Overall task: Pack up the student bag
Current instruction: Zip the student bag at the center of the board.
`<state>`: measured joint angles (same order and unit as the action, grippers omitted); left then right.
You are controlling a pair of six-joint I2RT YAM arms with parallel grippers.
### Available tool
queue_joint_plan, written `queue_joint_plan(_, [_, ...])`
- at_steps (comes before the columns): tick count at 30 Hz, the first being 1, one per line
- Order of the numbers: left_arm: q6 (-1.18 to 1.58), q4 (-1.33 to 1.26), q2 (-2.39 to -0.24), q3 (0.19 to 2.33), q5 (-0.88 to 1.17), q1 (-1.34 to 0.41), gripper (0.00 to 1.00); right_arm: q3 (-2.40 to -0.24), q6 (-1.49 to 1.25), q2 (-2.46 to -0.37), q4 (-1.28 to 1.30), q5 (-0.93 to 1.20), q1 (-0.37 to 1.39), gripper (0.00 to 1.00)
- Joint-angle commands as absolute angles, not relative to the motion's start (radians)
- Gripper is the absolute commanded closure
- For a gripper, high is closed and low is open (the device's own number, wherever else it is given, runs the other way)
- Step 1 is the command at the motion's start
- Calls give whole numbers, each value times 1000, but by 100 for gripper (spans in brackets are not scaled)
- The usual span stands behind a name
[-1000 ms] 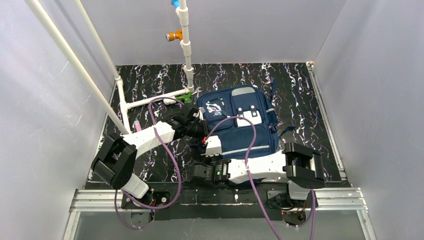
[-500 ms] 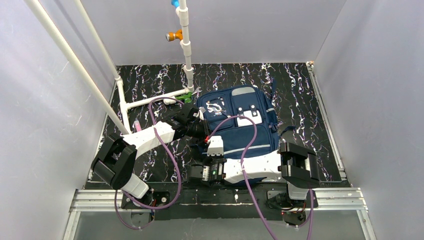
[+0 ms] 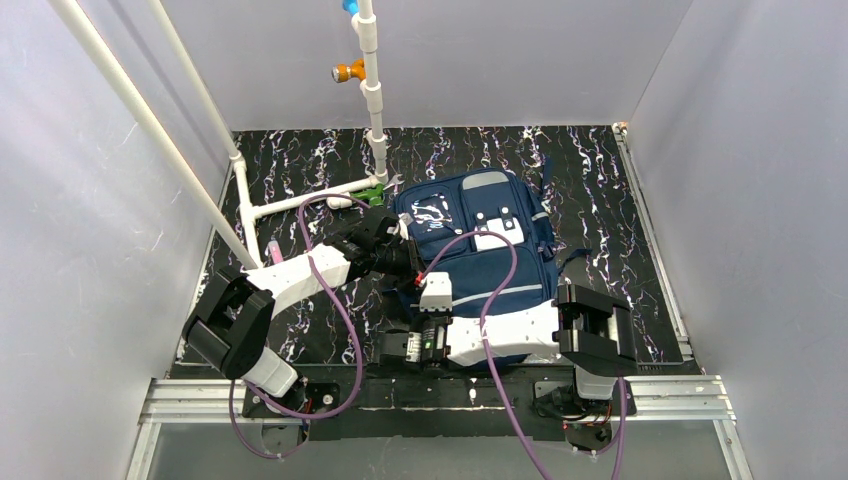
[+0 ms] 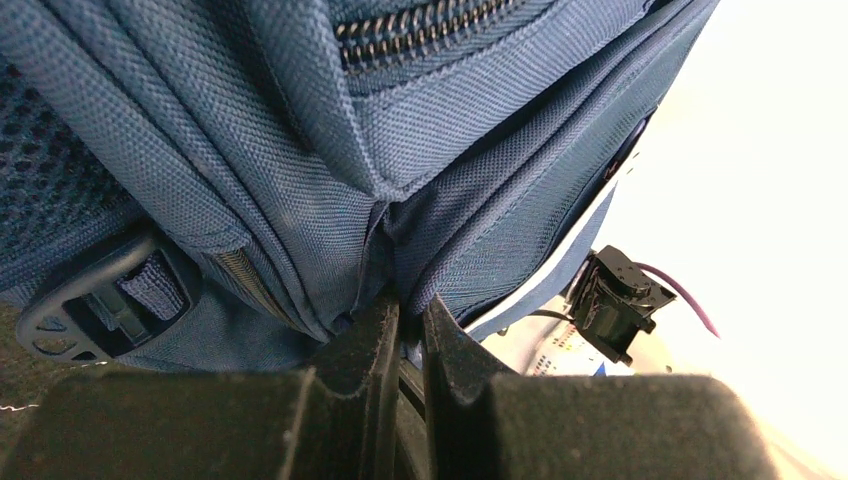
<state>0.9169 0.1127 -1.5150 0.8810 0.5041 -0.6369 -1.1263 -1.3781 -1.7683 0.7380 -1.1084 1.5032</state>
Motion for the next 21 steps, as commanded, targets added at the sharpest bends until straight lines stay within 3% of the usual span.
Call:
queue_joint_plan(1, [899, 167, -1477, 879, 517, -620, 100, -1071, -1323, -1758, 845, -1233, 1437, 91])
queue_joint_plan(2, [897, 169, -1481, 881, 515, -620, 100, -1069, -1315, -1754, 842, -1239, 1436, 99])
queue_joint_plan(7, [878, 186, -1499, 905, 484, -603, 100, -1065, -1114, -1702, 749, -1177, 1438, 99])
queue_joint_plan(10, [834, 216, -1537, 948, 461, -555, 100, -967, -840, -1587, 554, -905, 1443, 99])
queue_joint_plan(14, [790, 259, -1590, 1010, 494, -495, 100, -742, -773, -1325, 365, -626, 1444, 99])
queue_joint_plan(17, [790, 252, -1577, 1002, 517, -491, 100, -692, -787, -1224, 337, -596, 1443, 99])
queue_joint_plan(21, [828, 214, -1553, 957, 543, -494, 100, -739, -787, -1271, 295, -622, 1442, 99])
